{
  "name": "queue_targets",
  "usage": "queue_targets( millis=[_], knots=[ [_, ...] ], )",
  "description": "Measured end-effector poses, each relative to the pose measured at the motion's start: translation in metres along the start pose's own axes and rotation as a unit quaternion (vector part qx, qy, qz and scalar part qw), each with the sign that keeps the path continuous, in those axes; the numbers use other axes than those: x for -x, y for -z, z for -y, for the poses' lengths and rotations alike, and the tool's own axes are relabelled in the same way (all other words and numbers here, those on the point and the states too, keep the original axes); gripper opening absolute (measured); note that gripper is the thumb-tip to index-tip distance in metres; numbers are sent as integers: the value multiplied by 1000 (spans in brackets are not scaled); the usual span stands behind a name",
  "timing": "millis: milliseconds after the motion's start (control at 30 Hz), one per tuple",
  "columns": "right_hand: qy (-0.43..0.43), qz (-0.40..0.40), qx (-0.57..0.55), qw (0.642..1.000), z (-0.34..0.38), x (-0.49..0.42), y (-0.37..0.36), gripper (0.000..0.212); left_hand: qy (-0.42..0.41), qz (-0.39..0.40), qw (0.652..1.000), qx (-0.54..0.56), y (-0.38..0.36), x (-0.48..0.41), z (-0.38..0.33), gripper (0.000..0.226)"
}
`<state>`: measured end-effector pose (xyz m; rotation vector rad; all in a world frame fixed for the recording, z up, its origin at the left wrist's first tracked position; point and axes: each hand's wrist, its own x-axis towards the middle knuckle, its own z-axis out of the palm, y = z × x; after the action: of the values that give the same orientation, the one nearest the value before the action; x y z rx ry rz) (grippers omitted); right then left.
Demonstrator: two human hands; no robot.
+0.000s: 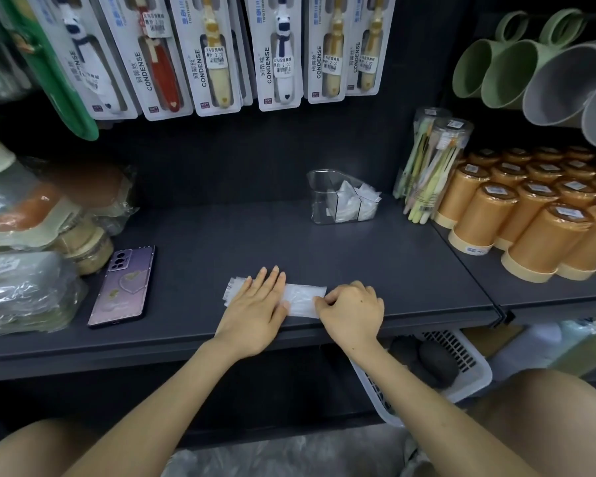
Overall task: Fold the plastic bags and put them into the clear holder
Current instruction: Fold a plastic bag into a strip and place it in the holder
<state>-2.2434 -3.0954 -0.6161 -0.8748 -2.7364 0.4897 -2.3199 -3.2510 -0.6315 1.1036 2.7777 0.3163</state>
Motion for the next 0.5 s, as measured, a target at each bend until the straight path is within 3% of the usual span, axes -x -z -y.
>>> queue_targets(
  millis=[67,167,233,367,500],
  knots=[
    [-15,-9,-44,999,3,1,0,20,11,-29,995,97,3,2,0,60],
    [-1,12,-218,976,-2,-3,6,14,68,-127,938,314,18,10,-1,51],
    [31,45,-301,952,-4,-7,19,16,83,-157,933,313,29,9,2,45],
    [109,97,-309,940,-3,-22,44,23,48,-70,954,288,49,-2,2,48],
    [157,171,-328,916,1,-39,70,18,30,40,902,429,65,-9,-3,36]
  ],
)
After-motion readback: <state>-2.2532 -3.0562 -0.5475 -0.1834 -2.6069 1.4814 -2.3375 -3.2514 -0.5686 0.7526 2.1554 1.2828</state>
